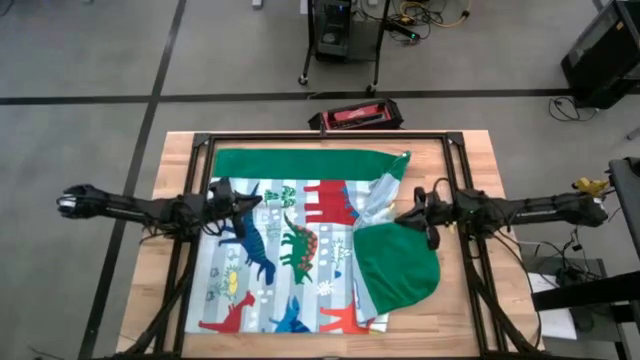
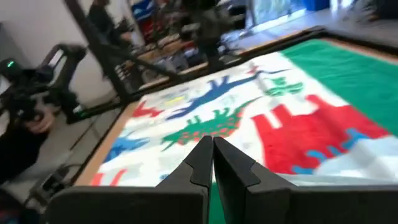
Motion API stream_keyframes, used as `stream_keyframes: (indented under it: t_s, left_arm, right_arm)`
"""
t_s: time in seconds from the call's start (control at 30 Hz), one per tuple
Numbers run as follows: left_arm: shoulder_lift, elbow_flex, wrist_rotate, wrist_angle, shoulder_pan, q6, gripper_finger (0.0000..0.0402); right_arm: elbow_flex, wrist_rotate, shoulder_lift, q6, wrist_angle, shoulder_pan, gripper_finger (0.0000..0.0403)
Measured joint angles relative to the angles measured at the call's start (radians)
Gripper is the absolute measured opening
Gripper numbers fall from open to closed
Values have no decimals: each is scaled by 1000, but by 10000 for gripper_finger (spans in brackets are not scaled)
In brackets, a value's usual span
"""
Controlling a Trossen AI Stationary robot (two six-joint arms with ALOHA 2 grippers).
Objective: Roll towel
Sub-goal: Fold the green microfiber towel
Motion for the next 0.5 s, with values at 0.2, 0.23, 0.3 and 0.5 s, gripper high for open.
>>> stream_keyframes:
  t_s: [0.2,0.23,0.3,0.5]
  left_arm:
    - [131,0,4,166,0,37,0]
    - [153,0,4,200,0,36,0]
    - [198,0,22,249,0,37,0]
    - [283,4,93,279,0,52,0]
  right_arm:
    - [194,85,133,5,-267,173,0]
    - [225,125,155,18,-300,206,0]
    - [277,214,201,55,-373,280,0]
    - [411,423,370,225,-403,523,0]
